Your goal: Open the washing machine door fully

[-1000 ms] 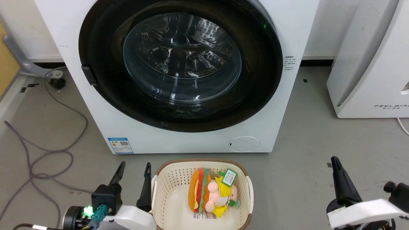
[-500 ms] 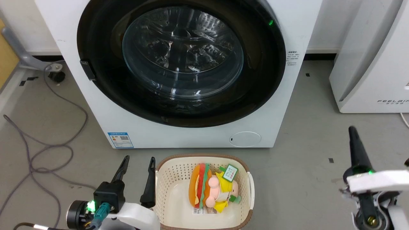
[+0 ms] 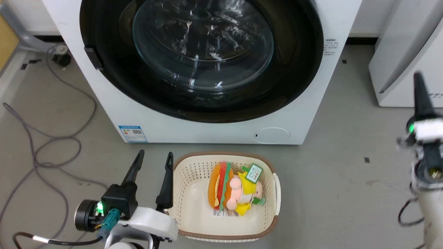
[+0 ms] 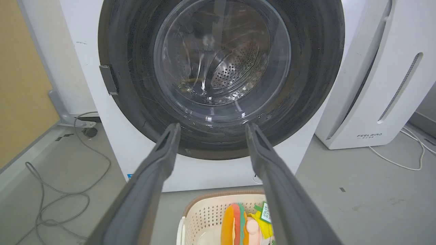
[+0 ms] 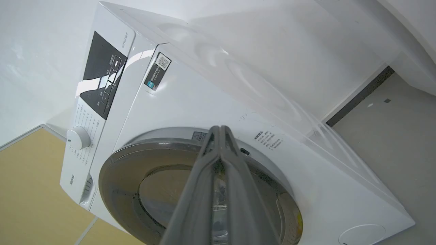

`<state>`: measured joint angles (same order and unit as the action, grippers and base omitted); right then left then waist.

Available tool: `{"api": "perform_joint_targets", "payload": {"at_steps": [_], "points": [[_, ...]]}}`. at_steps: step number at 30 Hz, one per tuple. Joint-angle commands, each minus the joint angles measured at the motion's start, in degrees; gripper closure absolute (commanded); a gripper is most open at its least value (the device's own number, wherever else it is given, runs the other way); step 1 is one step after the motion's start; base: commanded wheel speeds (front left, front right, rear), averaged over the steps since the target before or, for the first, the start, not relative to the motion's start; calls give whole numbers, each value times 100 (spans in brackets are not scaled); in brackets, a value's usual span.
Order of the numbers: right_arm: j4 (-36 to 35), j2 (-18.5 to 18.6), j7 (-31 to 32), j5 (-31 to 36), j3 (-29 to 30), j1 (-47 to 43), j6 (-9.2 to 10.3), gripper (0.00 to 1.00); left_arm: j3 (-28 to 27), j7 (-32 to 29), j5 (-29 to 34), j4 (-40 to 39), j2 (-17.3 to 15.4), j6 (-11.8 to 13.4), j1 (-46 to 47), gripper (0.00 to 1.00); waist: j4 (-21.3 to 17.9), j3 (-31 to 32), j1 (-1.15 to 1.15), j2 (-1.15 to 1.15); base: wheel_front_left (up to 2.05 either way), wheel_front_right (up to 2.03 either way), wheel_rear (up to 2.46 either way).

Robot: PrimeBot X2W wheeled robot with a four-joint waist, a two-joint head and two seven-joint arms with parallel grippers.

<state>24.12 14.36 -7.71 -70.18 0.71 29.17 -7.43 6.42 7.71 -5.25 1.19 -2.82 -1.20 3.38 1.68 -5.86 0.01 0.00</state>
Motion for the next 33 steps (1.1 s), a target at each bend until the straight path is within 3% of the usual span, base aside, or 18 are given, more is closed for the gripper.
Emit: {"api": "perform_joint_targets", "payload": {"at_steps": [1,11,20,33], "points": [[227,167,-63,-325,-101,417,-4,100,25,62,-34,-47,-5,-32,139,0,37,-96,0,0,0,0,0],[1351,697,169,-1376,-1170,2015,-4,100,106,182,-69,-152,-5,-74,346,0,103,-411,-1,0,0,0,0],[2729,799,1094,-2107,-2428,3602,-5,100,175,290,-94,-230,-5,-119,530,0,135,-709,-1,0,0,0,0],[3528,990,1998,-3087,-4015,4816,-5,100,299,434,-207,-287,-5,-144,758,0,223,-1071,-1,0,0,0,0]]}}
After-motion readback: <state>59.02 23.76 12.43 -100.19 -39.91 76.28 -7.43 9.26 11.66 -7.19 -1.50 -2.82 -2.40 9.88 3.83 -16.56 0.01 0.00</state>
